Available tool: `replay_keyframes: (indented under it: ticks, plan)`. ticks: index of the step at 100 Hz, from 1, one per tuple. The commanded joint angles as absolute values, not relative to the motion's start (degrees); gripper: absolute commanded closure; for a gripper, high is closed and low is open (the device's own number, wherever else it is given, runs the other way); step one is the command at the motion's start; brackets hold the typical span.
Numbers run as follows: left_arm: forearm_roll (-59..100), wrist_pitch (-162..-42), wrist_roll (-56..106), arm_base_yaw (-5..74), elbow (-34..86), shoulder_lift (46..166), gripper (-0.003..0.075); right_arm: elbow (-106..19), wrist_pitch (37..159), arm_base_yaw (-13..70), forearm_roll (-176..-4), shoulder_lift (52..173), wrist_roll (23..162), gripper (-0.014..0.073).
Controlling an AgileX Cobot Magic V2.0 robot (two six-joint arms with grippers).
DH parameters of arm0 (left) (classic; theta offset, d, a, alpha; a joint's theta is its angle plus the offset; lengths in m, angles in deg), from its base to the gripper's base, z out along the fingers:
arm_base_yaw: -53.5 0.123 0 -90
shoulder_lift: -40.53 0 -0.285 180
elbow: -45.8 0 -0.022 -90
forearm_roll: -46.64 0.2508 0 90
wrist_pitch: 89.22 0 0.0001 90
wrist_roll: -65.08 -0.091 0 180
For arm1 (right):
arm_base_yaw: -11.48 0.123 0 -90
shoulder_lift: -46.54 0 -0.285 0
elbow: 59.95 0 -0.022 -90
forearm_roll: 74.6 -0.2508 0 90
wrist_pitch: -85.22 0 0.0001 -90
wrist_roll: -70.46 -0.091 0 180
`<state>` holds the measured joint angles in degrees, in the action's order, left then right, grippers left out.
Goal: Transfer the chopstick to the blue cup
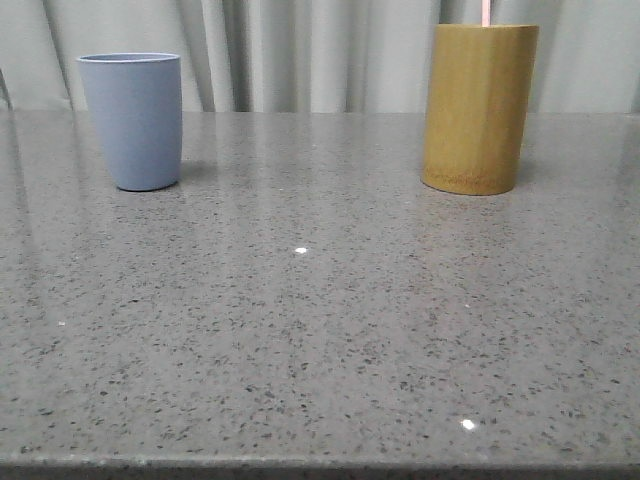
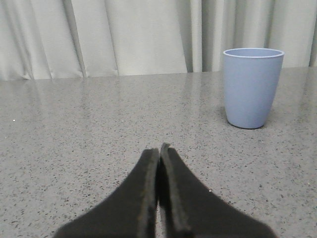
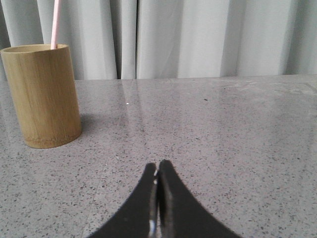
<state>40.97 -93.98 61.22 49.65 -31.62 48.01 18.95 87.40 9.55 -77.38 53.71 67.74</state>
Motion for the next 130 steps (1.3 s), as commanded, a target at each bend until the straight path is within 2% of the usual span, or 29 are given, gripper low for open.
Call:
replay_keyframes:
  ticks: [1,47,78,104,114,130]
  plan:
    - [40.48,-89.22,61.91,49.90,-32.07,46.08,0.0739,18.86,82.68,9.30,-77.32,52.54,68.17,0.0699]
    - [36.12,-88.13,61.91,49.78,-28.18,46.18,0.0739,16.21,82.78,9.30,-77.32,52.54,68.12,0.0698]
    - [36.24,-105.89,61.91,49.78,-11.73,54.73,0.0739,-0.28,105.23,9.30,-77.47,58.62,68.06,0.0690]
    - [36.14,-110.37,61.81,49.78,-0.76,69.55,0.0732,-14.00,112.35,9.30,-77.62,72.83,68.06,0.0669]
    - [36.14,-111.34,61.81,49.78,3.22,75.66,0.0656,-18.41,114.53,9.30,-77.62,78.89,68.11,0.0584]
    - [35.91,-111.34,61.81,49.78,7.56,84.13,0.0430,-23.11,115.25,9.30,-77.62,87.43,68.11,0.0378]
